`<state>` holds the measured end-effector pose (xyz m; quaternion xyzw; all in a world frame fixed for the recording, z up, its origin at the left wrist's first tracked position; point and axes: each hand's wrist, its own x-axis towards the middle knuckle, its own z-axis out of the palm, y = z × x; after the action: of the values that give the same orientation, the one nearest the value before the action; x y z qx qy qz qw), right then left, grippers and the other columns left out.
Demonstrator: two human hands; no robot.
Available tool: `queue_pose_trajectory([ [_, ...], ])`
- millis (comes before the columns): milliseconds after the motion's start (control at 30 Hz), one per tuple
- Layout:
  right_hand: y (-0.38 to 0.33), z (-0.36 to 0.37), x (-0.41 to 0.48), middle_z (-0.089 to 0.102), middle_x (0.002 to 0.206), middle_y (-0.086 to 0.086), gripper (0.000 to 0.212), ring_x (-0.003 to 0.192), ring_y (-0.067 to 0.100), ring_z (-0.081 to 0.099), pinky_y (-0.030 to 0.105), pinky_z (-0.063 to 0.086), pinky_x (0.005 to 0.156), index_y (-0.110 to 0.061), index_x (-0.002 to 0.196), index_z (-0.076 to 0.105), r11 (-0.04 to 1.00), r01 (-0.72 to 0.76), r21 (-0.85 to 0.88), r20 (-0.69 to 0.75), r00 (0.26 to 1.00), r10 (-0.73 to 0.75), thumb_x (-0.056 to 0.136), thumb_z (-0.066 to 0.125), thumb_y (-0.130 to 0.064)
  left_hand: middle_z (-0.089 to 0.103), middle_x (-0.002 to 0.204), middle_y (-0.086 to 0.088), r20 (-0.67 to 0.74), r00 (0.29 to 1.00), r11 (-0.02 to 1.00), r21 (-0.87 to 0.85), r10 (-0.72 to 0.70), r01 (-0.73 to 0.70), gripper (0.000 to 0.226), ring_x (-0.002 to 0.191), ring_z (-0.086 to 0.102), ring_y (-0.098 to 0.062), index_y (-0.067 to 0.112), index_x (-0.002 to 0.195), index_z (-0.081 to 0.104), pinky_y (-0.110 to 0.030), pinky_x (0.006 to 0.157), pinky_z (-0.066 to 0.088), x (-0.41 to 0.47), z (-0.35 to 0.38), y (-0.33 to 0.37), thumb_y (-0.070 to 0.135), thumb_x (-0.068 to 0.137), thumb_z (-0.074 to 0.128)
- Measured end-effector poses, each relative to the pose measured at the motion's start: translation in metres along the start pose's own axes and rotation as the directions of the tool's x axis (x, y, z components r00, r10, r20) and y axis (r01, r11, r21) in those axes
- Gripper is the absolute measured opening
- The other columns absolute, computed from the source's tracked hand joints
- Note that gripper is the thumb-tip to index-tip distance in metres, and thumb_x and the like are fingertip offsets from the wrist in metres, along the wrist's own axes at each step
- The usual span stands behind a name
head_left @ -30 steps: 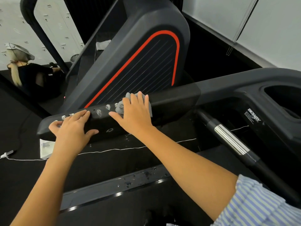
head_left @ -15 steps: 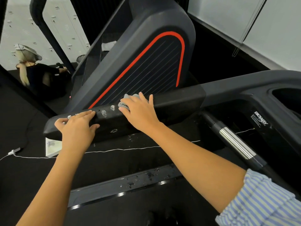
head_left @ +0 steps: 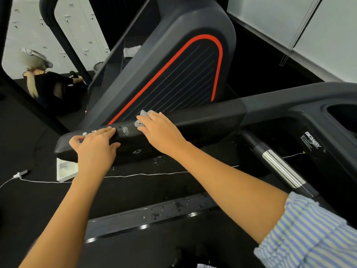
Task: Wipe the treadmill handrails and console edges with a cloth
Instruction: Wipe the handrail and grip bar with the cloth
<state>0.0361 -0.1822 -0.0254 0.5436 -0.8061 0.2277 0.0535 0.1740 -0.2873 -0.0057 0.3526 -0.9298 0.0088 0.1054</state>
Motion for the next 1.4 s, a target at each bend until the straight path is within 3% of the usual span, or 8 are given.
queue_pose_trajectory([
  [67,-0.009,0.005,0.008,0.052,0.133,0.010,0.038,0.120,0.022,0.047,0.034,0.034,0.102,-0.007,0.132,0.047,1.000,-0.018,-0.003,-0.019,1.000,0.018,0.099,0.041,-0.025,0.058,0.129,-0.006,0.002,1.000,1.000,-0.001,-0.006,0.006,0.039,0.114,0.053,-0.030,0.012,0.121,0.060,-0.041,0.094,0.020,0.000,0.000,0.000,0.017,0.083,0.066],
  [300,-0.018,0.012,0.001,0.053,0.128,0.016,0.039,0.121,0.028,0.047,0.036,0.034,0.104,-0.006,0.131,0.050,0.988,0.151,0.015,0.074,0.986,-0.152,0.093,0.054,-0.016,0.059,0.128,-0.009,0.016,1.000,1.000,-0.021,-0.002,0.002,0.038,0.114,0.052,-0.034,0.010,0.120,0.060,-0.042,0.095,0.024,0.000,-0.002,0.002,0.015,0.083,0.065],
  [533,-0.017,0.002,0.011,0.050,0.134,0.011,0.037,0.123,0.022,0.045,0.035,0.034,0.105,-0.007,0.134,0.046,0.998,0.055,0.007,0.029,0.998,-0.056,0.099,0.042,-0.020,0.057,0.130,-0.007,0.032,0.999,1.000,-0.023,-0.010,0.011,0.037,0.116,0.050,-0.033,0.011,0.120,0.060,-0.044,0.096,0.026,0.000,-0.005,0.004,0.016,0.083,0.065],
  [767,-0.022,0.006,0.001,0.054,0.124,0.013,0.036,0.118,0.025,0.048,0.036,0.033,0.105,-0.007,0.129,0.051,0.982,0.177,0.066,0.106,0.977,-0.183,0.093,0.053,-0.014,0.056,0.131,-0.006,0.029,0.999,1.000,-0.017,-0.020,0.021,0.039,0.118,0.049,-0.031,0.013,0.122,0.058,-0.043,0.097,0.026,0.000,-0.005,0.005,0.017,0.084,0.064],
  [1000,-0.014,-0.006,0.010,0.054,0.128,0.011,0.036,0.120,0.024,0.049,0.034,0.035,0.103,-0.008,0.132,0.048,0.996,0.013,0.093,0.044,0.999,-0.017,0.098,0.045,-0.017,0.055,0.132,-0.006,0.037,0.999,0.999,-0.029,-0.034,0.035,0.040,0.120,0.048,-0.032,0.013,0.123,0.058,-0.046,0.100,0.025,0.001,-0.004,0.005,0.017,0.084,0.064],
  [1200,-0.029,0.006,0.005,0.057,0.110,0.013,0.022,0.104,0.024,0.050,0.038,0.042,0.092,-0.005,0.111,0.058,0.970,0.206,0.129,0.115,0.969,-0.221,0.090,0.055,-0.007,0.058,0.129,-0.008,0.012,1.000,0.999,-0.036,-0.020,0.021,0.039,0.119,0.050,-0.033,0.012,0.122,0.059,-0.045,0.097,0.028,0.001,-0.003,0.005,0.015,0.084,0.065],
  [1267,-0.019,0.003,0.001,0.057,0.117,0.011,0.030,0.109,0.023,0.051,0.035,0.040,0.096,-0.008,0.120,0.056,0.967,0.233,0.107,0.122,0.962,-0.245,0.091,0.056,-0.009,0.056,0.131,-0.007,0.017,0.999,0.999,-0.039,-0.029,0.030,0.041,0.121,0.048,-0.032,0.013,0.125,0.057,-0.045,0.099,0.027,0.001,-0.003,0.004,0.016,0.084,0.064],
  [1400,-0.018,-0.005,0.006,0.049,0.134,0.013,0.042,0.123,0.025,0.045,0.034,0.035,0.103,-0.011,0.140,0.040,0.993,0.082,0.091,0.129,0.987,-0.093,0.098,0.044,-0.015,0.055,0.132,-0.006,0.018,0.999,0.999,-0.038,-0.028,0.029,0.040,0.121,0.048,-0.032,0.013,0.124,0.057,-0.044,0.100,0.026,0.001,-0.003,0.002,0.018,0.085,0.064],
])
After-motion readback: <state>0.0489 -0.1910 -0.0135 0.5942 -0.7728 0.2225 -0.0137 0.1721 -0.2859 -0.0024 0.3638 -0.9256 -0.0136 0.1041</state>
